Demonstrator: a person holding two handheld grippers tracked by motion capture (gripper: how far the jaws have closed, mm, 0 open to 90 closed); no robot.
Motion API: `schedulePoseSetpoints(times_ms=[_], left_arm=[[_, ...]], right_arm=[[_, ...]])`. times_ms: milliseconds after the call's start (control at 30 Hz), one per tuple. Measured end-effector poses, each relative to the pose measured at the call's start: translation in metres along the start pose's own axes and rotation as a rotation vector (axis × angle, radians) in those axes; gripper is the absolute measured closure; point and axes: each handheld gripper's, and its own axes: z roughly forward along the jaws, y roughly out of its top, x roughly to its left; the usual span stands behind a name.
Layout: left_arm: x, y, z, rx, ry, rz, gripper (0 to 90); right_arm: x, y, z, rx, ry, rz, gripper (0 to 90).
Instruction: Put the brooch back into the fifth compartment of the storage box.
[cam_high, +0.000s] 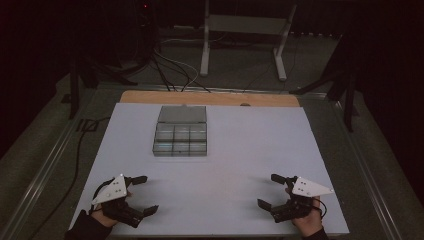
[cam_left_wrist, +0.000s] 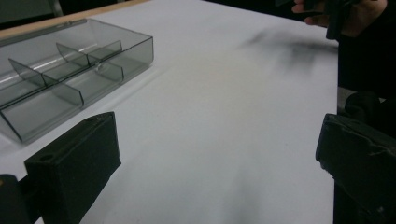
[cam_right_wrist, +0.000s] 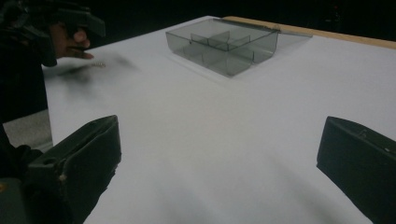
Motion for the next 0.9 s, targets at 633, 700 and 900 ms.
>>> schedulePoseSetpoints(times_ms=[633,700,900], left_arm=[[-0.008,0.012,0.003,0.061,-0.122,0.033,1.1],[-0.008,0.019,0.001,0.040,-0.136,0.041,1.1],[-0.006,0.031,-0.007,-0.005,-0.133,0.042,1.1]], right_arm=[[0.002,0.002,0.002,0.000,0.012,0.000,0.0],[0.002,0.002,0.002,-0.001,0.014,-0.001,0.0],[0.002,0.002,0.002,-0.005,0.012,0.005,0.0]])
